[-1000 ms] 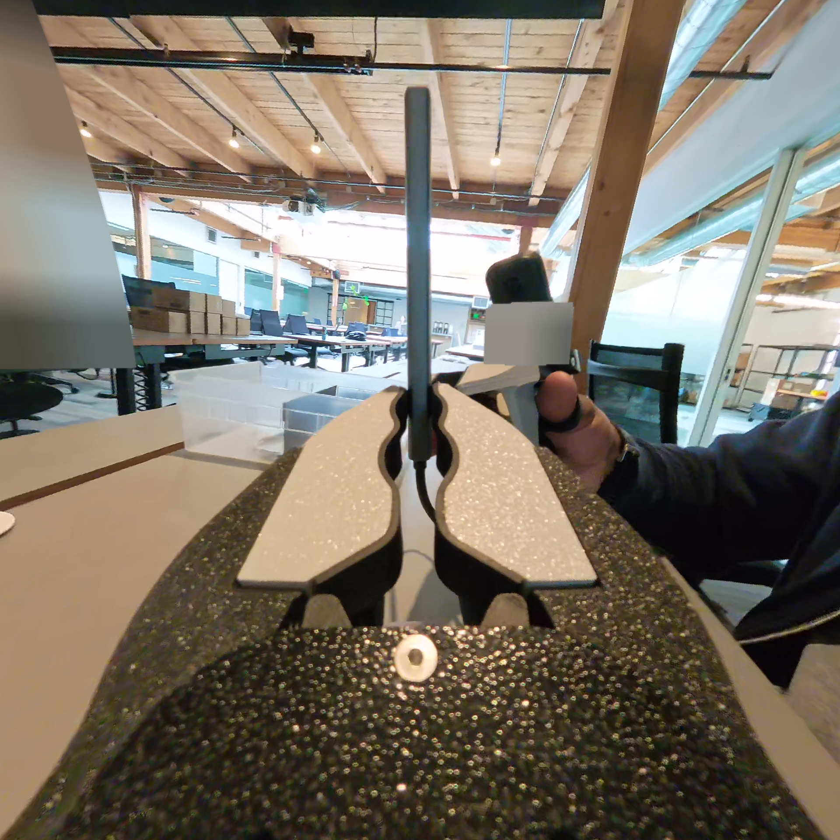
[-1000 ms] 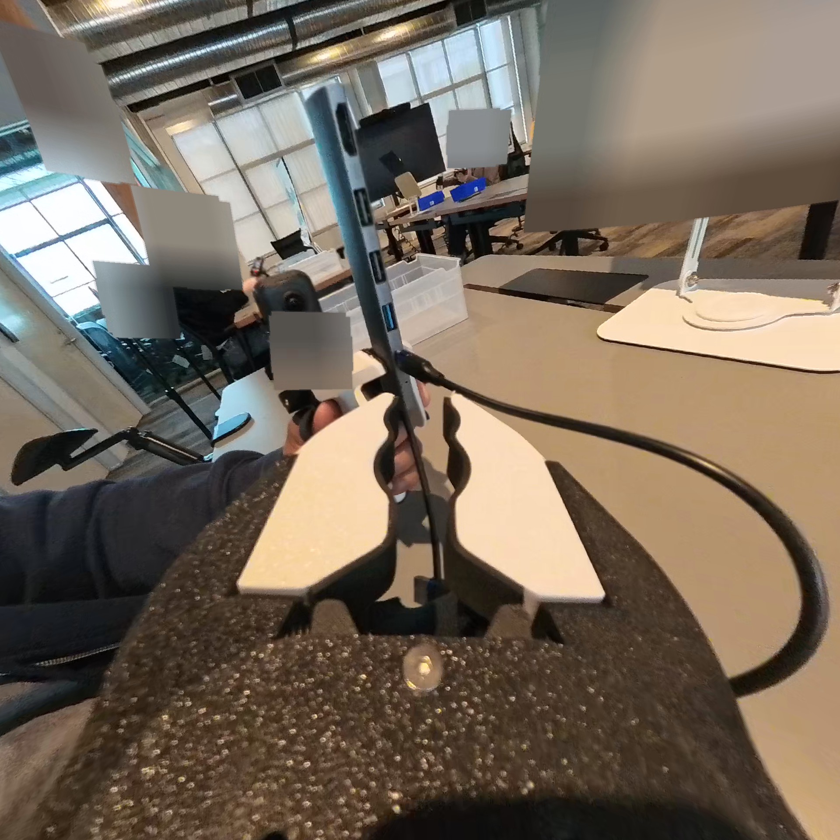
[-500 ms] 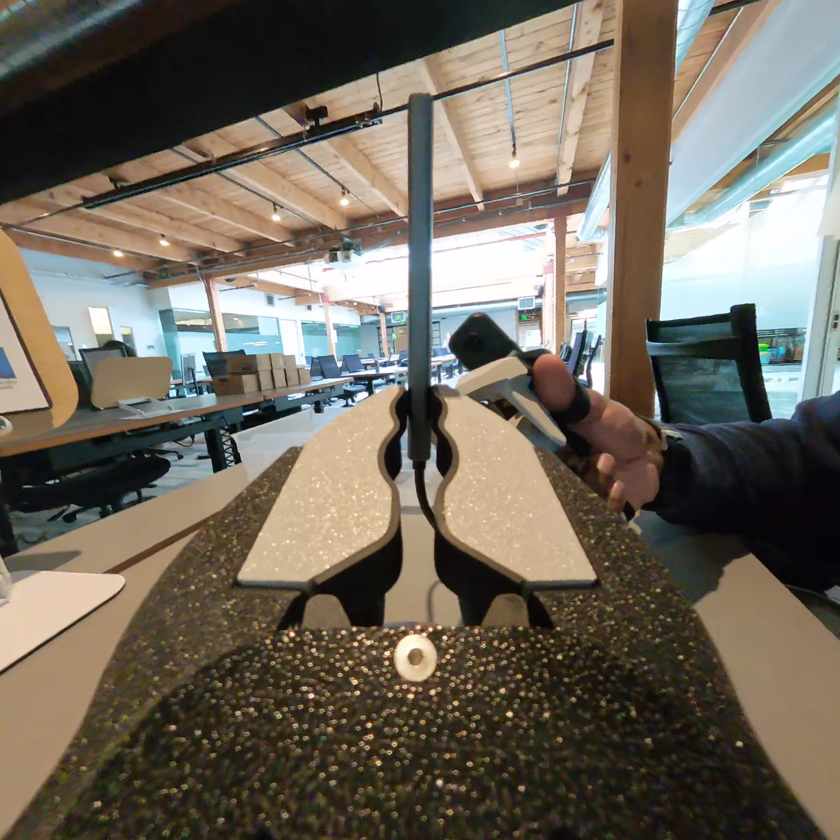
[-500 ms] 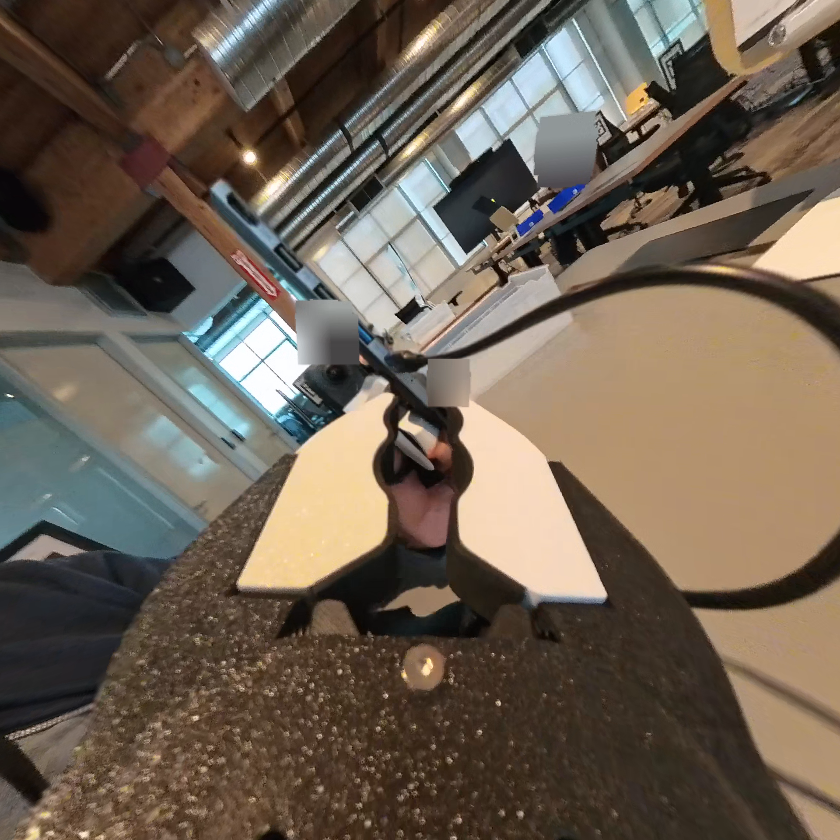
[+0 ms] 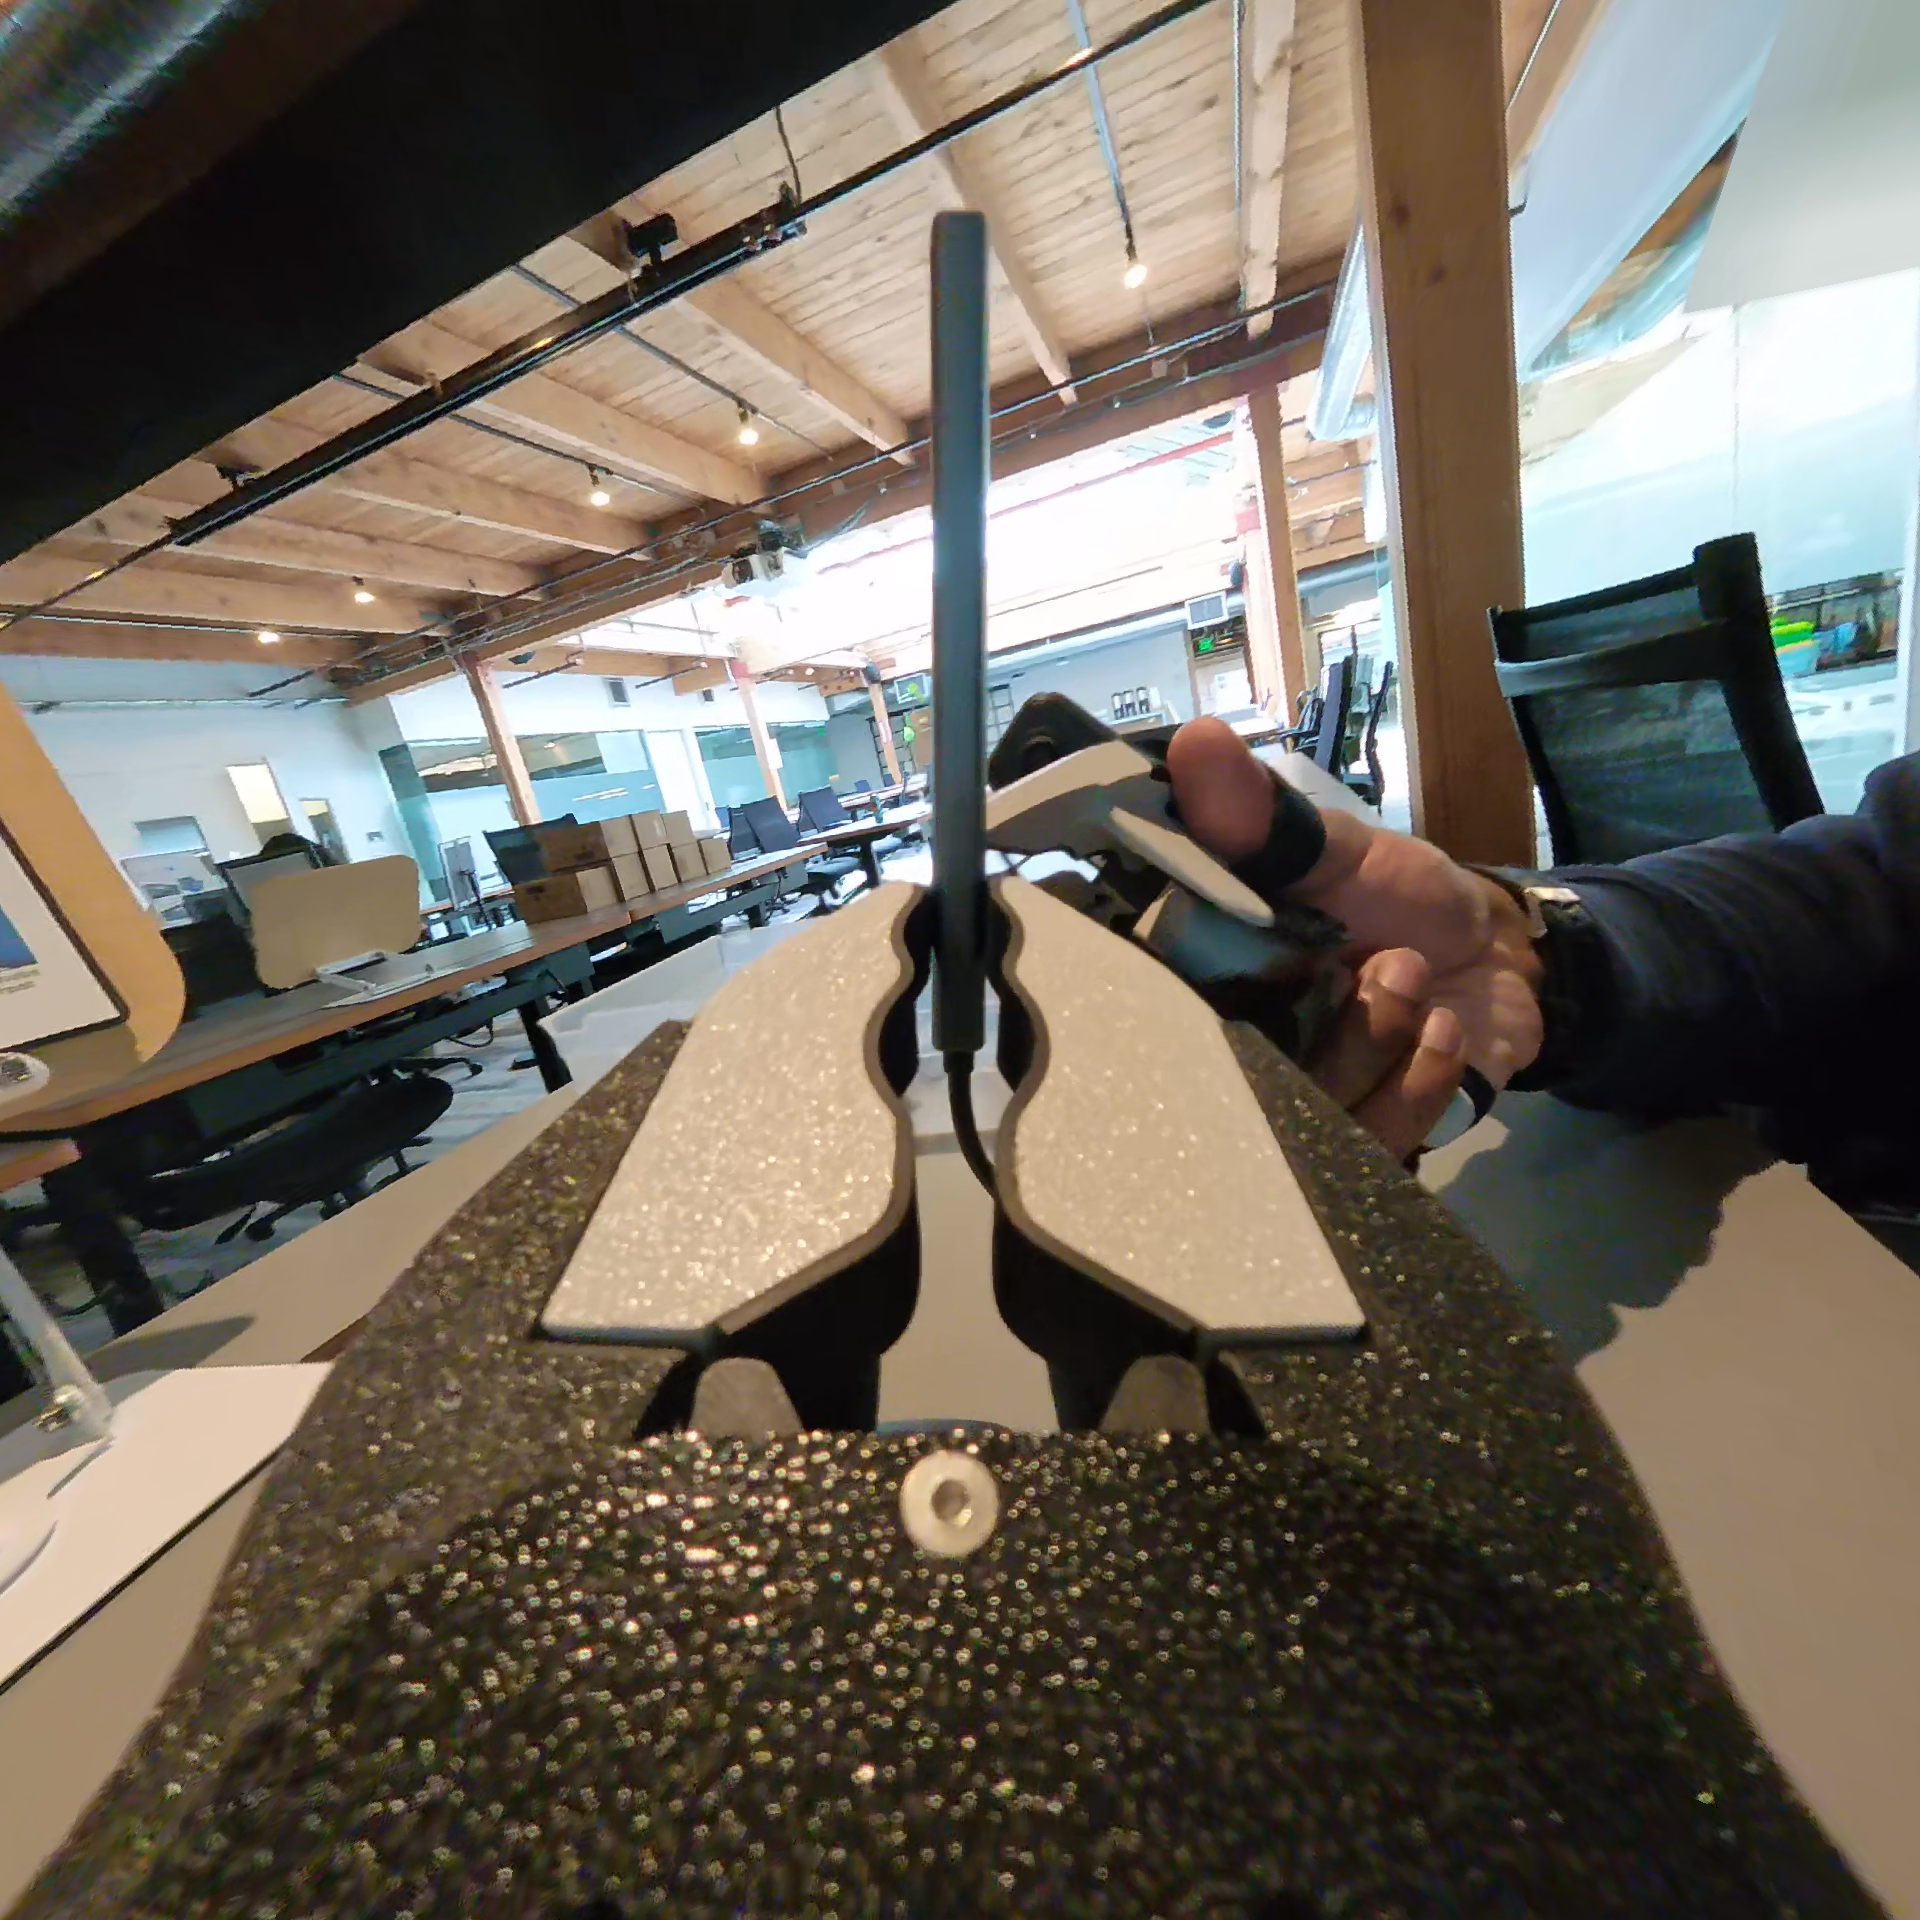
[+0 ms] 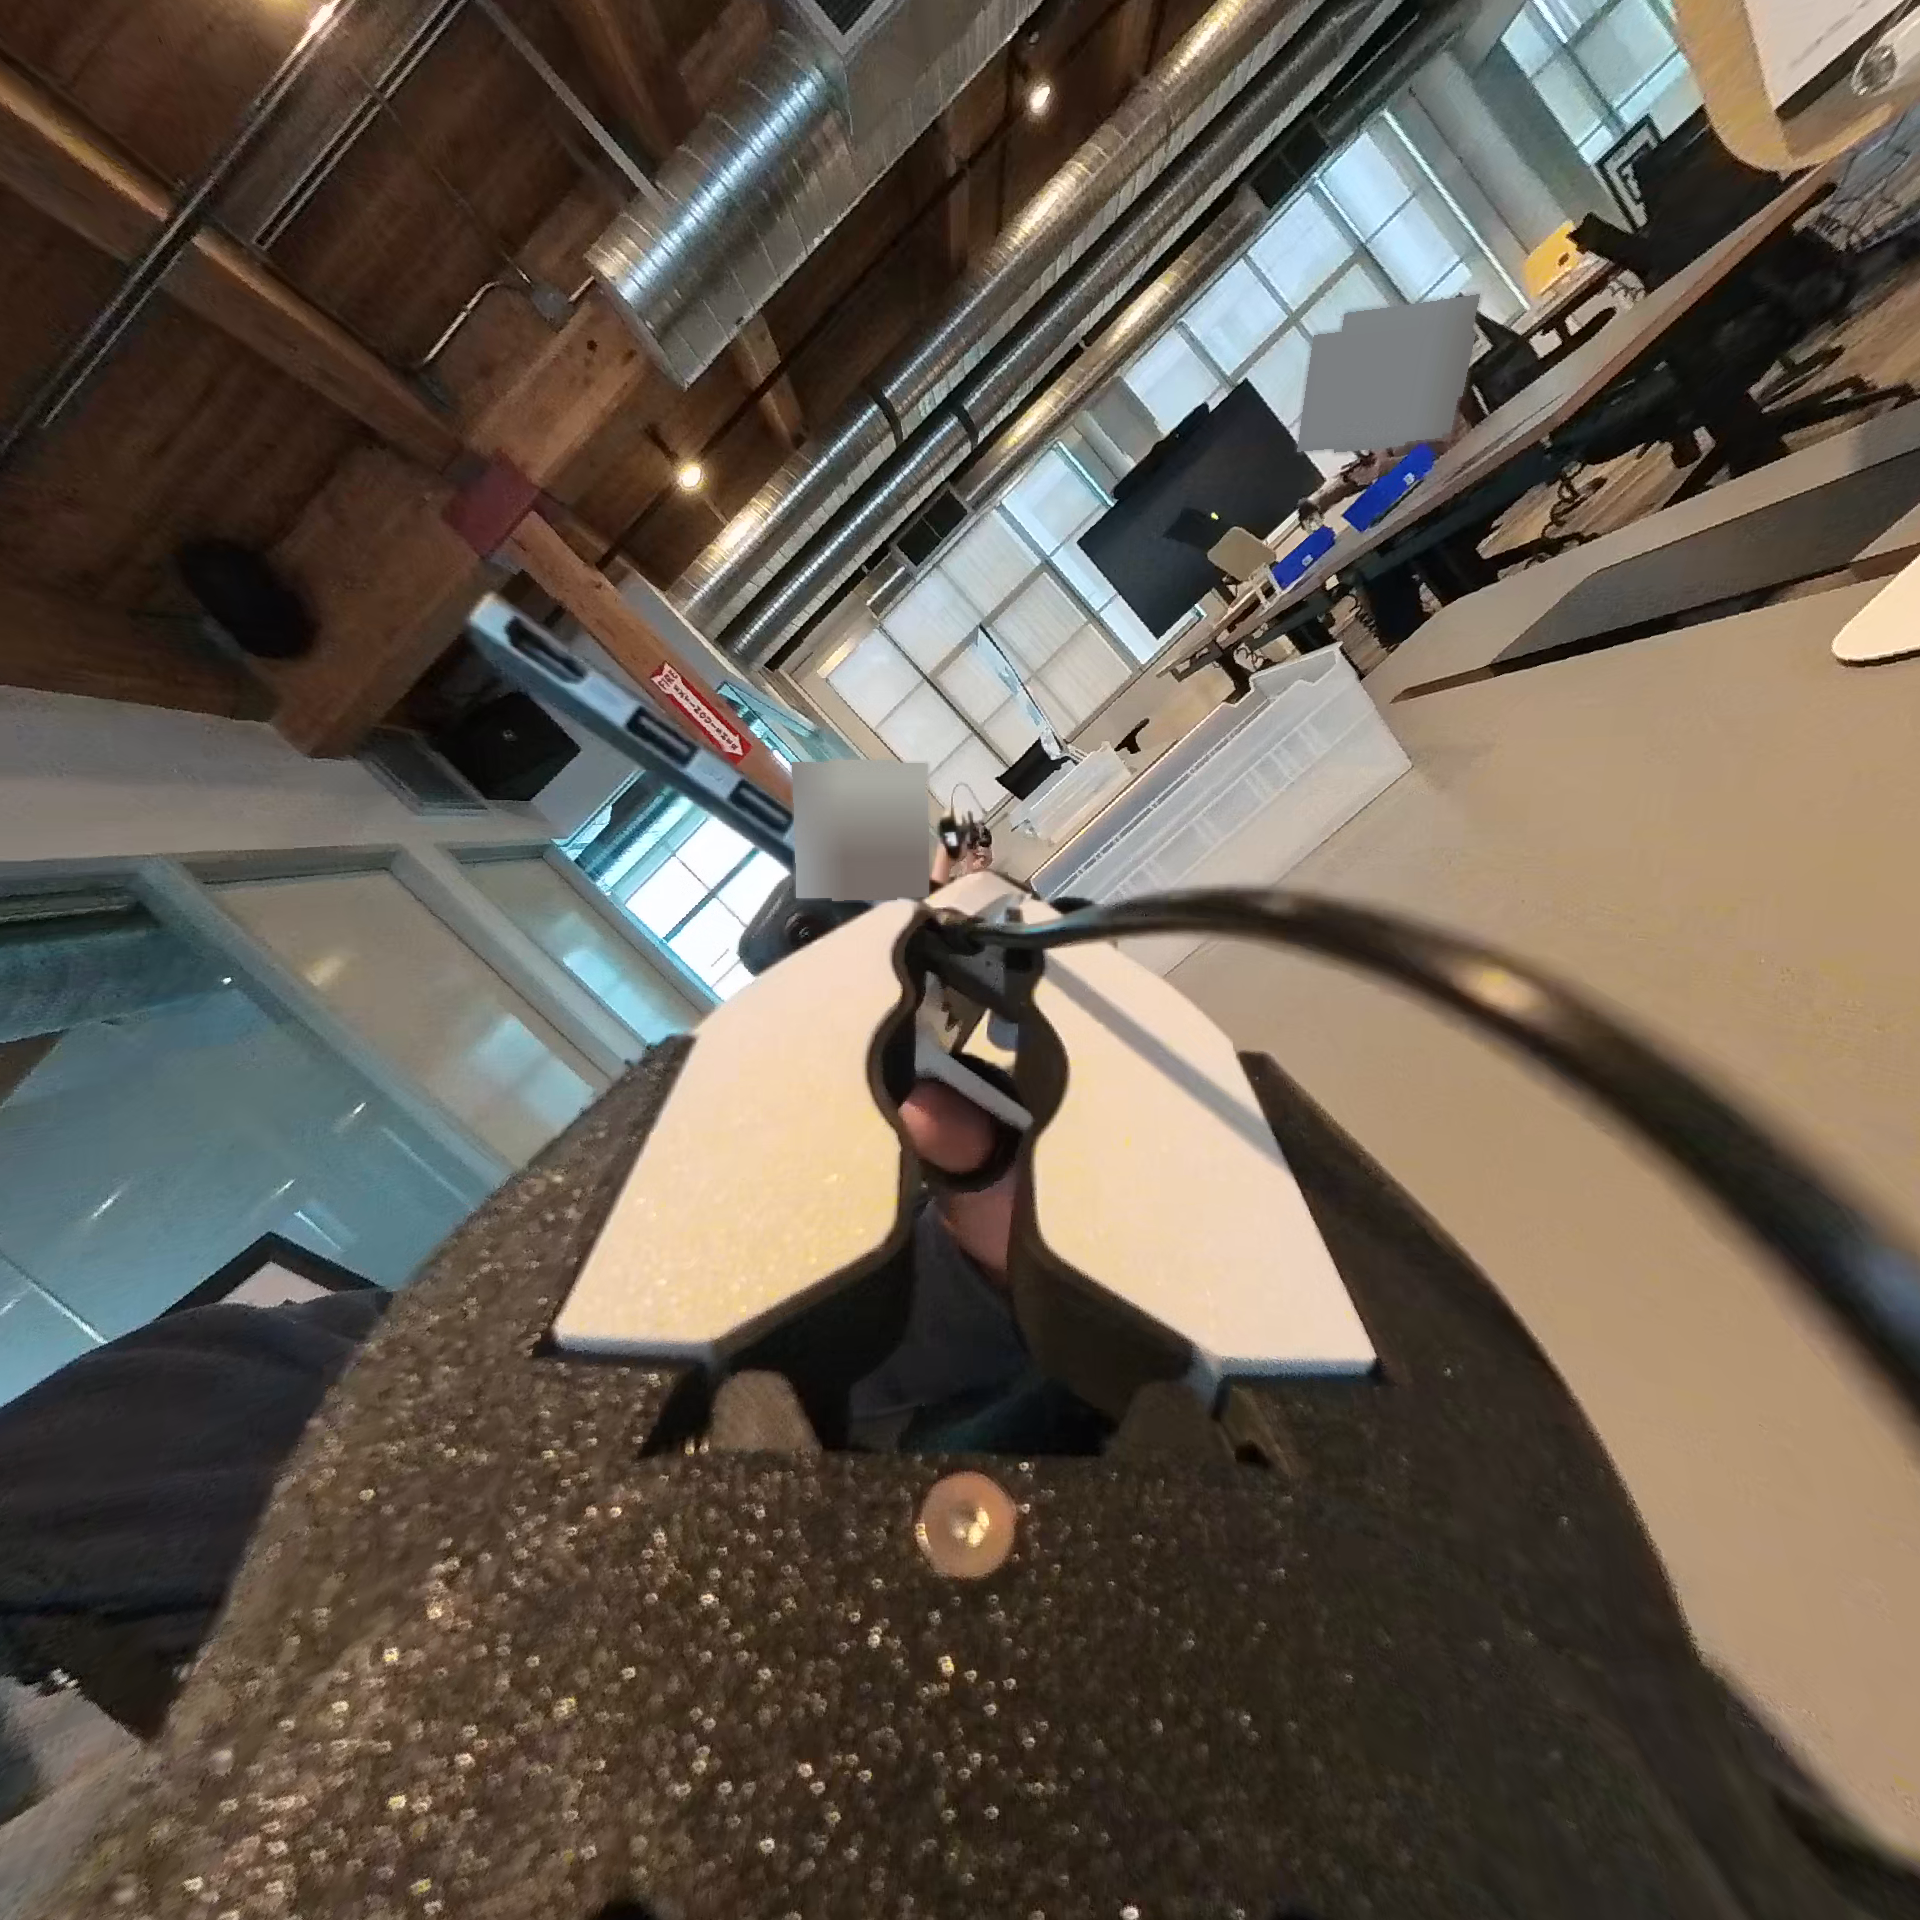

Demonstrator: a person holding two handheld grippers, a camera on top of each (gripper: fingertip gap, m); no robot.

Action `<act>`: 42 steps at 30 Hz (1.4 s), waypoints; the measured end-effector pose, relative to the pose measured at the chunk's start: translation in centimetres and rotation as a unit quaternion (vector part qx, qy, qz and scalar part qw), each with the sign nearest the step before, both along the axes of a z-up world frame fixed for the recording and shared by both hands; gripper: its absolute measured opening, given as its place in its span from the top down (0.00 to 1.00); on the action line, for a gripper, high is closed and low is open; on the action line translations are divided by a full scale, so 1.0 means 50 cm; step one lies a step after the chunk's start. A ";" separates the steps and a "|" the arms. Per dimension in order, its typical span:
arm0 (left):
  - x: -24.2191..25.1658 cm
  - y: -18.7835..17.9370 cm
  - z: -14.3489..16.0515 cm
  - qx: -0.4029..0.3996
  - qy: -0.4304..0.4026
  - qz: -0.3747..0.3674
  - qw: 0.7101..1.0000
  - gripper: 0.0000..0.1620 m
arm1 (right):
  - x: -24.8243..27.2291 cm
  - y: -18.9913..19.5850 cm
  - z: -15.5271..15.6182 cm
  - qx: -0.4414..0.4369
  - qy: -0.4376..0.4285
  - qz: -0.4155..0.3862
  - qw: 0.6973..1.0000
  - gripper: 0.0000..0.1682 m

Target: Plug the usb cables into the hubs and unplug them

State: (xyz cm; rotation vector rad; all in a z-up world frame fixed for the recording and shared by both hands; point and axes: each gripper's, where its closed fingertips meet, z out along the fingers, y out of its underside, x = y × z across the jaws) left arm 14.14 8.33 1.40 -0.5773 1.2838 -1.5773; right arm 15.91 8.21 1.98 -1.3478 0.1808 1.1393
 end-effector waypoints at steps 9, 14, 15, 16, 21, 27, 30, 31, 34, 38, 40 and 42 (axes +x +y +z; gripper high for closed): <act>0.012 0.001 -0.017 0.026 0.028 0.021 0.999 0.94 | 0.006 -0.002 -0.006 -0.008 -0.024 -0.014 1.000 0.94; 0.019 0.003 -0.040 0.061 0.069 0.029 0.995 0.94 | 0.009 0.000 -0.023 -0.028 -0.059 -0.016 0.998 0.95; 0.021 0.004 -0.044 0.071 0.076 0.033 0.994 0.94 | 0.010 0.000 -0.025 -0.032 -0.068 -0.017 0.997 0.95; 0.022 0.005 -0.048 0.077 0.082 0.036 0.993 0.94 | 0.010 0.001 -0.028 -0.035 -0.076 -0.020 0.996 0.95; 0.028 0.009 -0.064 0.101 0.107 0.050 0.988 0.94 | 0.013 0.004 -0.041 -0.049 -0.098 -0.020 0.994 0.94; 0.032 0.004 -0.084 0.171 0.118 0.076 0.975 0.94 | 0.012 -0.001 -0.056 -0.069 -0.147 0.008 0.987 0.94; 0.029 0.001 -0.086 0.211 0.107 0.087 0.968 0.94 | 0.006 -0.008 -0.059 -0.071 -0.168 0.028 0.983 0.94; 0.027 -0.001 -0.086 0.221 0.103 0.088 0.966 0.94 | 0.003 -0.010 -0.059 -0.070 -0.175 0.034 0.982 0.94; 0.028 -0.002 -0.086 0.246 0.098 0.111 0.958 0.94 | -0.003 -0.013 -0.060 -0.068 -0.195 0.033 0.978 0.94; 0.031 0.001 -0.092 0.259 0.105 0.122 0.952 0.94 | -0.004 -0.010 -0.061 -0.066 -0.214 0.016 0.974 0.94; 0.034 0.001 -0.093 0.254 0.105 0.121 0.954 0.94 | -0.003 -0.010 -0.061 -0.066 -0.220 0.013 0.973 0.94; 0.036 -0.002 -0.086 0.229 0.106 0.110 0.962 0.94 | 0.000 -0.012 -0.053 -0.058 -0.216 0.010 0.975 0.94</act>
